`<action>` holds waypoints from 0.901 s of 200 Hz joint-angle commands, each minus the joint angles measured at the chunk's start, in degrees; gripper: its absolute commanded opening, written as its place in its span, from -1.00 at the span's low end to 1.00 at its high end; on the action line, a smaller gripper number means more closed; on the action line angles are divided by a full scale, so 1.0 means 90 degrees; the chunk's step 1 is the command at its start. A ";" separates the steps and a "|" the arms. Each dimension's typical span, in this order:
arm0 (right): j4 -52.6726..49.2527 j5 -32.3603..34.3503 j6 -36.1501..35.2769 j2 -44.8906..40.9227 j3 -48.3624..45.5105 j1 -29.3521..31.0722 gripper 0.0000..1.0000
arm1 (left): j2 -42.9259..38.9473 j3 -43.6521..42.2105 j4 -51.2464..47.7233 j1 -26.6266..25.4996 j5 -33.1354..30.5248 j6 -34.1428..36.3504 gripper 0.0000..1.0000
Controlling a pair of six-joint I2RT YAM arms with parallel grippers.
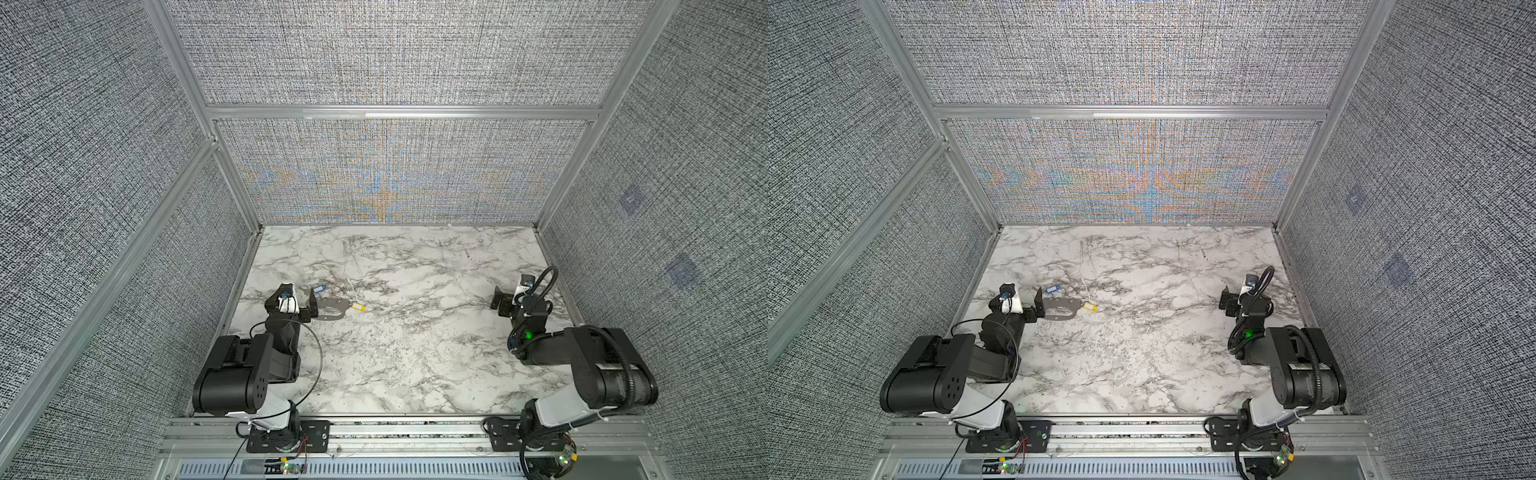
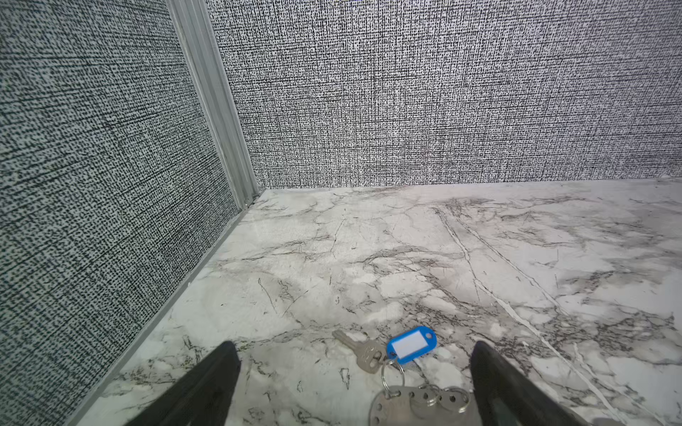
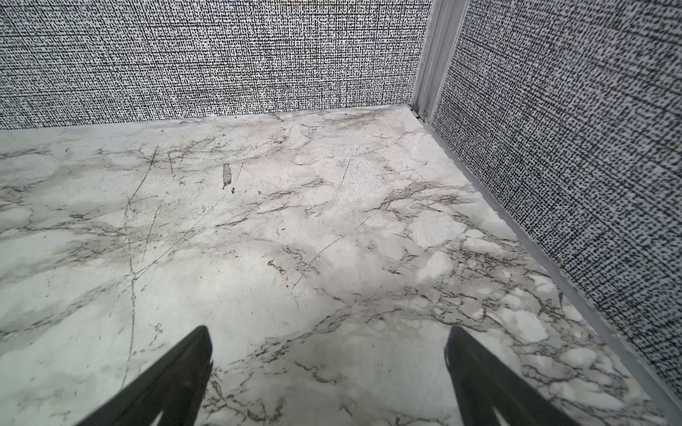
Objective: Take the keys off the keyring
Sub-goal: 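Raise both arms from rest and move grippers toward the metal keyring plate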
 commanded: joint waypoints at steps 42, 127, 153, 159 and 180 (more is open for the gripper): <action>0.0128 0.0088 -0.0019 -0.0028 -0.0025 0.0017 0.99 | 0.0017 0.0016 0.0157 -0.0005 0.0032 0.0017 0.99; 0.0117 0.0059 0.0006 -0.0029 -0.0013 0.0001 0.99 | 0.0010 0.0023 0.0127 -0.0006 0.0042 0.0010 0.99; 0.0180 0.0059 -0.0120 -0.0204 -0.0103 0.0063 0.99 | -0.0028 -0.0010 0.0175 -0.0006 -0.0009 0.0007 0.99; 0.0043 0.0115 -0.0179 -0.0406 -0.0101 0.0122 0.99 | -0.0109 0.0006 0.0092 -0.0003 -0.0123 -0.0039 0.99; -0.1580 0.0455 -0.0263 -0.1415 0.0312 0.0373 0.99 | -0.0576 0.0045 -0.0401 -0.0002 -0.0319 -0.0142 0.99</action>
